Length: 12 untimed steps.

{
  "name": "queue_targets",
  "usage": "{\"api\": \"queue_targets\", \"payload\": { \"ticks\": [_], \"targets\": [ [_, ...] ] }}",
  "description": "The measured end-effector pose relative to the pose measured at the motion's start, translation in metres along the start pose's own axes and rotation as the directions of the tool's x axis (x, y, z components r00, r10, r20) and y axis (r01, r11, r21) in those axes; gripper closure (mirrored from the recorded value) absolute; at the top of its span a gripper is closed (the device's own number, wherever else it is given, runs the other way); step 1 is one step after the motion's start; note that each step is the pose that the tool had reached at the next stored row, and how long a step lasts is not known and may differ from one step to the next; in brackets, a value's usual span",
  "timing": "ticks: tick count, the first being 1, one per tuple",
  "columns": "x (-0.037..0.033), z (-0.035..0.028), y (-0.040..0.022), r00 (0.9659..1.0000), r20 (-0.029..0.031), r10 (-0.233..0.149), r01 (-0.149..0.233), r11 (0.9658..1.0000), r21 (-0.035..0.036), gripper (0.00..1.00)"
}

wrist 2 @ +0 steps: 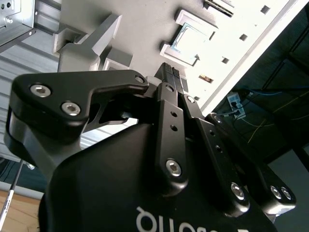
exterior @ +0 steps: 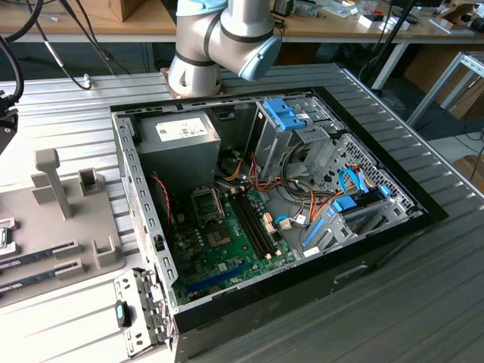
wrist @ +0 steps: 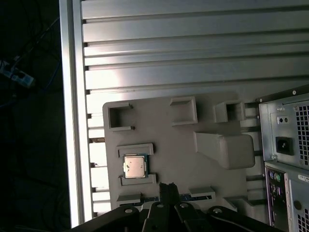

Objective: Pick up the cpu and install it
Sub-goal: 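Pick up the cpu and move it towards the insertion slot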

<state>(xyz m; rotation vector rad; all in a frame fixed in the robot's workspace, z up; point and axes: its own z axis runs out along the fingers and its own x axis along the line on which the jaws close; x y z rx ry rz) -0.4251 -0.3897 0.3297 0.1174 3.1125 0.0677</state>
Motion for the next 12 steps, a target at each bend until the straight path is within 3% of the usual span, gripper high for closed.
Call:
{"api": "queue_targets", "payload": {
  "ticks": [3, 6, 7, 8, 12],
  "targets": [
    [0.0000, 0.0000, 0.0000, 1.0000, -0.0001, 0.000, 0.000, 1.0000, 0.0000, 0.89],
    [0.0000, 0.0001, 0.0000, 1.0000, 0.0000, 0.000, 0.000, 1.0000, 0.0000, 0.71],
    [0.0000, 0.0002, 0.0000, 1.0000, 0.0000, 0.000, 0.000, 1.0000, 0.0000, 0.53],
    [0.0000, 0.0013, -0.0001, 1.0000, 0.0000, 0.000, 0.000, 1.0000, 0.0001, 0.46],
    [0.0001, 0.0058, -0.0003, 1.0000, 0.0000, 0.000, 0.000, 1.0000, -0.0001, 0.46]
  ]
}}
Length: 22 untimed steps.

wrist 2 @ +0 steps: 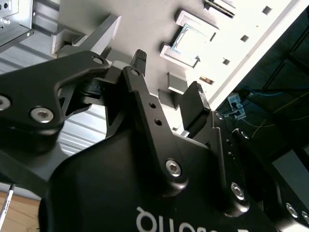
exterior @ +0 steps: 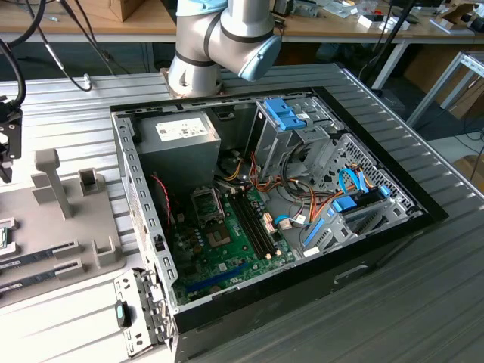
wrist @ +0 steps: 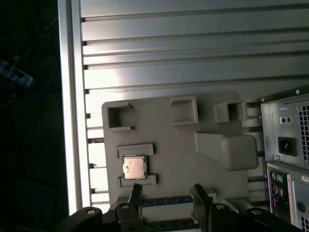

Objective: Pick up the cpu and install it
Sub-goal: 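Pick up the cpu and move it towards the insertion slot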

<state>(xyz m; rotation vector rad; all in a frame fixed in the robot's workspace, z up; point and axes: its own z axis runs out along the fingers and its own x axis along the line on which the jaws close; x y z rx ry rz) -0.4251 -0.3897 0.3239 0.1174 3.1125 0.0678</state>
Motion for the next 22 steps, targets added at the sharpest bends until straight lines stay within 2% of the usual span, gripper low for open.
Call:
{"api": "queue_targets", "payload": {
  "ticks": [22],
  "targets": [
    [0.0003, 0.0121, -0.0005, 1.0000, 0.0000, 0.000, 0.000, 1.0000, 0.0000, 0.46]
  ]
}}
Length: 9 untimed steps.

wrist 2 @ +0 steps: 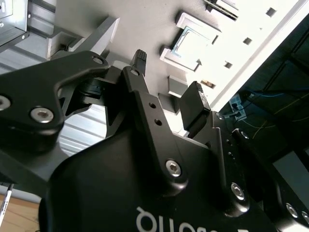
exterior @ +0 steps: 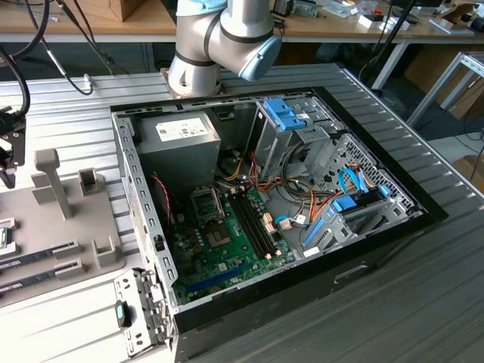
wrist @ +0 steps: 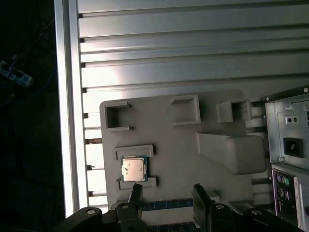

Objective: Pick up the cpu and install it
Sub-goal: 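Pick up the cpu and move it towards the insertion slot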

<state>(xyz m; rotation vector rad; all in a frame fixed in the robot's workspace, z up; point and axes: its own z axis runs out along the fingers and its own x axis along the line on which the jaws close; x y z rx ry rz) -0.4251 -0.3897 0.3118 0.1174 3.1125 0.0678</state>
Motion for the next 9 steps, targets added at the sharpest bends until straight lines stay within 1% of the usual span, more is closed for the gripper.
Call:
{"api": "queue_targets", "payload": {
  "ticks": [9],
  "targets": [
    [0.0001, 0.0040, -0.0002, 1.0000, -0.0001, 0.000, 0.000, 1.0000, 0.0001, 0.46]
  ]
}}
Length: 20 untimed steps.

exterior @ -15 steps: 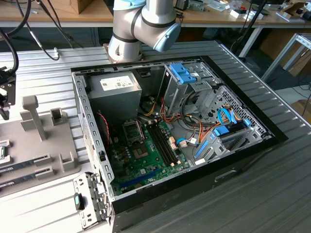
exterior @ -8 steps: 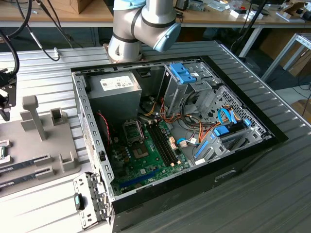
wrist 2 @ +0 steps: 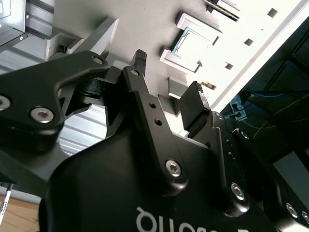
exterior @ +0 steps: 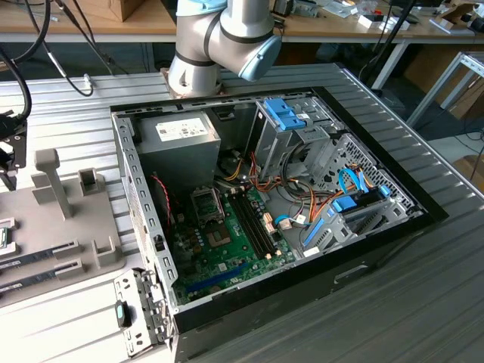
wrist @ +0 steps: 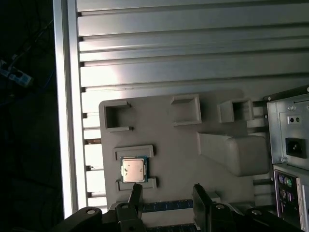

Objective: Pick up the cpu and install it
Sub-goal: 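Pick up the cpu and move it towards the insertion slot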

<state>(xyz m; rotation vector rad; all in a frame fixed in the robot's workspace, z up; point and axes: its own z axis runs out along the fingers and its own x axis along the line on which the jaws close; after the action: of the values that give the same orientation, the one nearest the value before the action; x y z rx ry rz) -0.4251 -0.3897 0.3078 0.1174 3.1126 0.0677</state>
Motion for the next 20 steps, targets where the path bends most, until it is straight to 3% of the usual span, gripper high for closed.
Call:
{"api": "queue_targets", "payload": {
  "ticks": [20],
  "targets": [
    [0.0002, 0.0064, -0.0003, 1.0000, 0.0001, 0.000, 0.000, 1.0000, 0.0000, 0.46]
  ]
}}
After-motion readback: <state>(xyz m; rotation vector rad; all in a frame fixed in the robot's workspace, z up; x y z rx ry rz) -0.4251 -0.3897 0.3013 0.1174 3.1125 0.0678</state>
